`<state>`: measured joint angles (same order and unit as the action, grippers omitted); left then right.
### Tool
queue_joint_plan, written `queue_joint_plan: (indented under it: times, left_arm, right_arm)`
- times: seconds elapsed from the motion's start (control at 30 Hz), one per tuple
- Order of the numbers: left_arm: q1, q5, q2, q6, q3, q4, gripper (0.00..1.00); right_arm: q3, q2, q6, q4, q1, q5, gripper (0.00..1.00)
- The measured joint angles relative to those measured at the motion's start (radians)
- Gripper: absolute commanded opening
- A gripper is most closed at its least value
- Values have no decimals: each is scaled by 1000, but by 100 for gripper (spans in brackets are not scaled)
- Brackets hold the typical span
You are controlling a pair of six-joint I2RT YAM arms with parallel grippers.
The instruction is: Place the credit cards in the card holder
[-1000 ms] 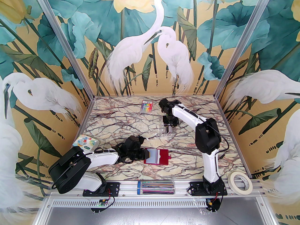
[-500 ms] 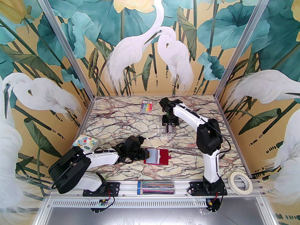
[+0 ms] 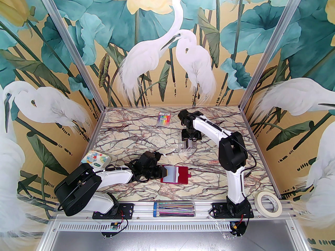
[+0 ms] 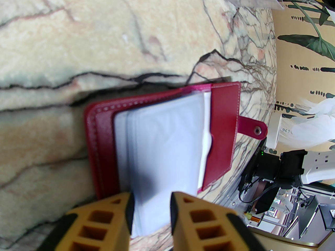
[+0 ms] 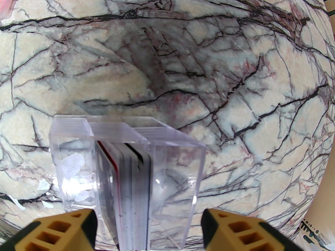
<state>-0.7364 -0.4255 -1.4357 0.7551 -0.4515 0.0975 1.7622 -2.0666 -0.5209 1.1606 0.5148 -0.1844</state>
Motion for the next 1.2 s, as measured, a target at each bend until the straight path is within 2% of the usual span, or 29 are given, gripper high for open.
queue_joint_plan:
  times: [0.13, 0.53, 0.7, 0.73, 0.83, 1.2]
  left_arm:
    - [0, 0, 0, 0, 0, 0, 30]
    - [0, 0, 0, 0, 0, 0, 30]
    - [0, 0, 0, 0, 0, 0, 30]
    - [0, 0, 0, 0, 0, 0, 30]
    - [0, 0, 0, 0, 0, 0, 30]
    - [0, 0, 0, 0, 0, 0, 30]
  right_arm:
    - [0, 0, 2, -1, 0, -3, 86]
    - [-21, -30, 7, -12, 0, 1, 85]
    - [-25, -42, 9, -16, 0, 5, 83]
    - [-25, -42, 10, -18, 0, 7, 79]
    - [-25, -42, 13, -21, 0, 13, 75]
    - [-34, -42, 13, -24, -11, 30, 68]
